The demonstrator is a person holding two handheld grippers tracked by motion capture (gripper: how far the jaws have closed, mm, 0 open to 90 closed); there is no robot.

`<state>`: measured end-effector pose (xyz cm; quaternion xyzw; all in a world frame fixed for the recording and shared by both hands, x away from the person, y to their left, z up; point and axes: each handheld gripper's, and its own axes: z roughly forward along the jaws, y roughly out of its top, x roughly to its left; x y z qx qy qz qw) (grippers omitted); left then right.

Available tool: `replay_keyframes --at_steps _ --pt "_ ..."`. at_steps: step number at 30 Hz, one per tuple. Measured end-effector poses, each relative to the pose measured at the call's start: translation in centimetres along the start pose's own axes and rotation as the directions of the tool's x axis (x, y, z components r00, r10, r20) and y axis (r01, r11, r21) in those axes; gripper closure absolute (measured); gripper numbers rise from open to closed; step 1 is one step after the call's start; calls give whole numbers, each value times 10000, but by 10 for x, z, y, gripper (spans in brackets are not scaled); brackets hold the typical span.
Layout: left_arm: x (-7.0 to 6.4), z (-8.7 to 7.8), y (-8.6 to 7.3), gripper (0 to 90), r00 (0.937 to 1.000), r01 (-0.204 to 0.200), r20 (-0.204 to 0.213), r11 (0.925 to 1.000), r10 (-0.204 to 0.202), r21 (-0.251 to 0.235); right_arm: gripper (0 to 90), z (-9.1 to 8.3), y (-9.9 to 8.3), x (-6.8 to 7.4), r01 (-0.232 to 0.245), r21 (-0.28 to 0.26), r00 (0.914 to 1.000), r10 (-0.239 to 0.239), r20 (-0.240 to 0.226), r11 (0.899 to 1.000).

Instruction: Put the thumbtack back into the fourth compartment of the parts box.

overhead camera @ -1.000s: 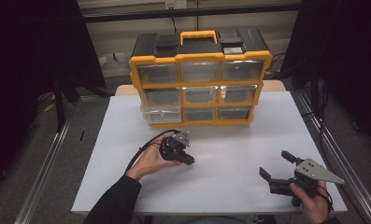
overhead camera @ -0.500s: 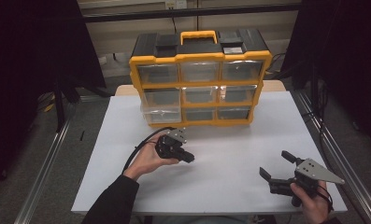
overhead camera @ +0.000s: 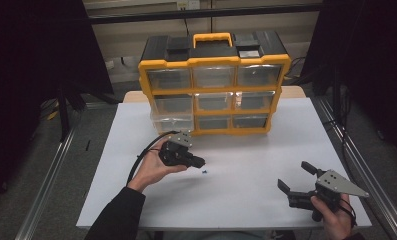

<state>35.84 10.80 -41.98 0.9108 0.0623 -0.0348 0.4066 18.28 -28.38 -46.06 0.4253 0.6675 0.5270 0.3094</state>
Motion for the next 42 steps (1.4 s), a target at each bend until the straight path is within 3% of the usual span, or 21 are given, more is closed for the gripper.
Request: replay_keyframes --at_steps 8,15,25,38,42 --pt "0 -15 2 857 9994 243 -241 9983 -256 -537 8 0 0 0 -13 5 10000 13 2 10000" --pt "-2 -28 6 857 9983 209 -517 9943 -264 -1050 8 0 0 0 1 3 10000 -1 -12 10000" --pt "0 -41 5 857 9964 340 -721 9904 -439 -1341 8 0 0 0 4 -29 10000 -4 -14 10000" --pt "-5 -61 9 857 9948 221 -938 9848 -388 -1723 8 -1 0 1 -3 -73 10000 3 -6 10000" --pt "-5 -69 14 857 9951 -87 -990 9863 -77 -1648 8 0 0 0 -22 -74 10000 22 13 10000"
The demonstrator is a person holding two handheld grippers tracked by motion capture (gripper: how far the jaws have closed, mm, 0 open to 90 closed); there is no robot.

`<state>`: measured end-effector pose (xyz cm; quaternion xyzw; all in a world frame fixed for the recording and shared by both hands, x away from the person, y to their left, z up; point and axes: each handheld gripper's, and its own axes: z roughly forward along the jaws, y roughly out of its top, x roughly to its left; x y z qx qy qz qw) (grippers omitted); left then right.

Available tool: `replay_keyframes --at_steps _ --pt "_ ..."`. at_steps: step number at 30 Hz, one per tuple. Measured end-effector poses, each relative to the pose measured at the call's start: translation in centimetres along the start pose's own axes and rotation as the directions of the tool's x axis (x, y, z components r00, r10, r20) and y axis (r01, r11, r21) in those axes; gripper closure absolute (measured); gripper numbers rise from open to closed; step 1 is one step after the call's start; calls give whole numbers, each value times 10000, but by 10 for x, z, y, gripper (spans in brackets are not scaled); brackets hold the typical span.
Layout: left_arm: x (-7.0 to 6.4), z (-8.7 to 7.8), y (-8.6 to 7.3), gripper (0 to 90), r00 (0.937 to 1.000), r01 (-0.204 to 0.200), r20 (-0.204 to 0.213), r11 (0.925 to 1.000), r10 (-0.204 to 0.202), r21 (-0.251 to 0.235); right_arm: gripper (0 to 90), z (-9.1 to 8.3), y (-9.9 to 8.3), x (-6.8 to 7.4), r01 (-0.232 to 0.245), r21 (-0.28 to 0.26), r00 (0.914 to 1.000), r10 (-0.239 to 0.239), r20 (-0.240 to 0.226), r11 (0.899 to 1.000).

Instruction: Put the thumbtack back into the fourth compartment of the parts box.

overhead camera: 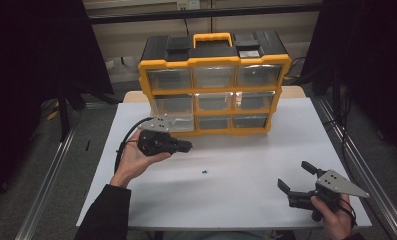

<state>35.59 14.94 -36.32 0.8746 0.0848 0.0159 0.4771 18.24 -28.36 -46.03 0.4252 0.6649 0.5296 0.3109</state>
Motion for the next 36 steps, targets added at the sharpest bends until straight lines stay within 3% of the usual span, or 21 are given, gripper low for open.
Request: replay_keyframes --at_steps 16,21,24,28,36 --pt "9 -25 25 857 9991 -128 -418 9993 114 -341 8 0 0 0 0 -43 10000 0 -34 10000" --pt "14 -39 32 857 9981 -7 -610 9987 -24 -506 8 0 0 0 3 -37 10000 -3 -22 10000" --pt "16 -49 39 857 9969 -164 -775 9976 111 -672 8 0 0 0 -1 -34 10000 1 -22 10000" --pt "17 -60 46 857 9953 -331 -929 9972 268 -669 7 1 0 0 13 -68 10000 -14 -28 10000" --pt "29 -66 55 857 9929 -231 -1177 9980 160 -589 6 0 0 0 -2 -49 10000 2 -24 10000"
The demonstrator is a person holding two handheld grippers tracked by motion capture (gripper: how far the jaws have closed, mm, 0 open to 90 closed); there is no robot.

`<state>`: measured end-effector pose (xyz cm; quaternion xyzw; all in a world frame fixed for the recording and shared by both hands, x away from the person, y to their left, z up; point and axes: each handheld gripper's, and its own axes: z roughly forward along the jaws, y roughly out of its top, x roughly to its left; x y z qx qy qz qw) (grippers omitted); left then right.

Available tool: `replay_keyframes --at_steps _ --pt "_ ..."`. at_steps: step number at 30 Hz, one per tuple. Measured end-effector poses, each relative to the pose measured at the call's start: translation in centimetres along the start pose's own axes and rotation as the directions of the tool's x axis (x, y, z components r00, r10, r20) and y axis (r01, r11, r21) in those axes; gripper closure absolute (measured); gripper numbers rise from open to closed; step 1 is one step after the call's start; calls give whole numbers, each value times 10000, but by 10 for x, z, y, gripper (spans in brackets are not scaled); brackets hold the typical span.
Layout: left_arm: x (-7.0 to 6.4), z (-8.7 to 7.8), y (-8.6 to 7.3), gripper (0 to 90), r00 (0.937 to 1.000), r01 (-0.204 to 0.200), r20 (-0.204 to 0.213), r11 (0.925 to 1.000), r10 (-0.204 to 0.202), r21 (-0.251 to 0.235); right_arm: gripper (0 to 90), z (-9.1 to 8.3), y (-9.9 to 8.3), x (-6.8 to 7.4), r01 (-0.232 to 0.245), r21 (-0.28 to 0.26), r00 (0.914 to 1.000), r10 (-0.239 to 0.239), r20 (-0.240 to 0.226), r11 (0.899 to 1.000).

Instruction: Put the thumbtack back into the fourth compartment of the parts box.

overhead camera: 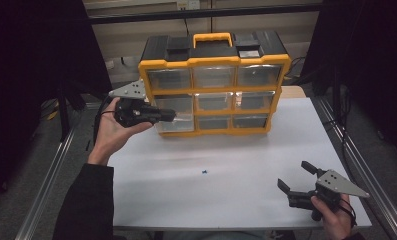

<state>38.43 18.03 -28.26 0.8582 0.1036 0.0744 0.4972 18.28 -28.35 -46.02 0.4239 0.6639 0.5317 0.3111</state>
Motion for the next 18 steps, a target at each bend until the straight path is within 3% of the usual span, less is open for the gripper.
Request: replay_keyframes --at_steps 6,8,15,18 --pt "11 -4 11 857 9996 -64 -276 9995 72 306 6 0 0 0 1 -13 10000 -1 0 10000" --pt "16 -6 12 857 9994 79 -341 9995 -68 316 6 0 0 0 18 -57 10000 -18 -6 10000" --pt "30 -8 11 857 9975 427 -573 9984 -405 380 6 0 0 0 -11 -100 10000 11 6 9999" --pt "35 -6 9 857 9972 401 -658 9973 -360 617 5 1 0 0 -34 -146 10000 33 -29 9999"
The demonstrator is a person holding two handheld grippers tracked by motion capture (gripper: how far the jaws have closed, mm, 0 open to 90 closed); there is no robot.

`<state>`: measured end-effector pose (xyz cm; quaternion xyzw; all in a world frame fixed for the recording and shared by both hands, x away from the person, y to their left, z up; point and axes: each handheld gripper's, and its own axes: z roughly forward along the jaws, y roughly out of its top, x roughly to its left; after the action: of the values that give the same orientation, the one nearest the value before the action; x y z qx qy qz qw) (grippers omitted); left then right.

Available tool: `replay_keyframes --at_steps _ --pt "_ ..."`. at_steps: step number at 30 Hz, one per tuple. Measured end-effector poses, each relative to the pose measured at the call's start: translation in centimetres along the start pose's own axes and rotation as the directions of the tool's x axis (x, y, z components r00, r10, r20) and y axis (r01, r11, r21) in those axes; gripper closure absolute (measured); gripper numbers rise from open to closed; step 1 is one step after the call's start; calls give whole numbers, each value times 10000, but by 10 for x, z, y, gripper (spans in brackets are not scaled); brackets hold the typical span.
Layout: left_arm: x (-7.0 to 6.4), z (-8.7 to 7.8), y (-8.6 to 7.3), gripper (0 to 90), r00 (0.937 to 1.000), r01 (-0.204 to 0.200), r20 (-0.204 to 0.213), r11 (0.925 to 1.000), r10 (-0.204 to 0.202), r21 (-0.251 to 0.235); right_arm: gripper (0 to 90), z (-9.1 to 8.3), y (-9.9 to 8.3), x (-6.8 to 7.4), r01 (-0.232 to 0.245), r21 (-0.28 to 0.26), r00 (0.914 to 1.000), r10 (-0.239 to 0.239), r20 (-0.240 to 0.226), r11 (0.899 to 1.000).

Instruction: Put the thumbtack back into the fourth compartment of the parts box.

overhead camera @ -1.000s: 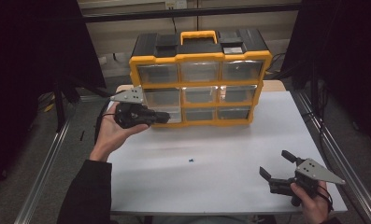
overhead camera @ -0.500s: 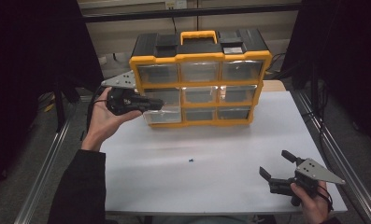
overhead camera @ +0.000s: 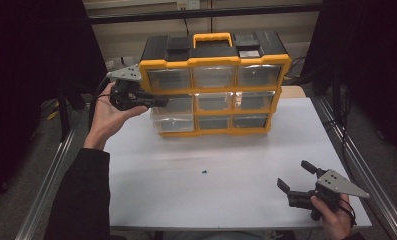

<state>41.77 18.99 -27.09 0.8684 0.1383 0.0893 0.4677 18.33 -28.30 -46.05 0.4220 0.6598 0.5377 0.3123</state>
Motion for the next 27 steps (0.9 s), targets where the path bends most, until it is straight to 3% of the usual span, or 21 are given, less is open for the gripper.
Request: replay_keyframes --at_steps 6,18,23,27 --pt "4 4 -1 857 9997 223 -34 9997 -223 61 5 0 0 0 28 -49 10000 -28 57 10000" --pt "11 15 2 857 9998 207 -73 9975 -202 672 5 0 0 -1 71 -66 9999 -70 76 10000" --pt "16 23 1 857 9997 208 -122 9915 -194 1285 5 0 0 -1 85 -49 9999 -84 68 10000" --pt "16 30 1 857 9999 127 -30 9791 -123 2028 5 0 0 -1 66 -44 10000 -66 55 10000"
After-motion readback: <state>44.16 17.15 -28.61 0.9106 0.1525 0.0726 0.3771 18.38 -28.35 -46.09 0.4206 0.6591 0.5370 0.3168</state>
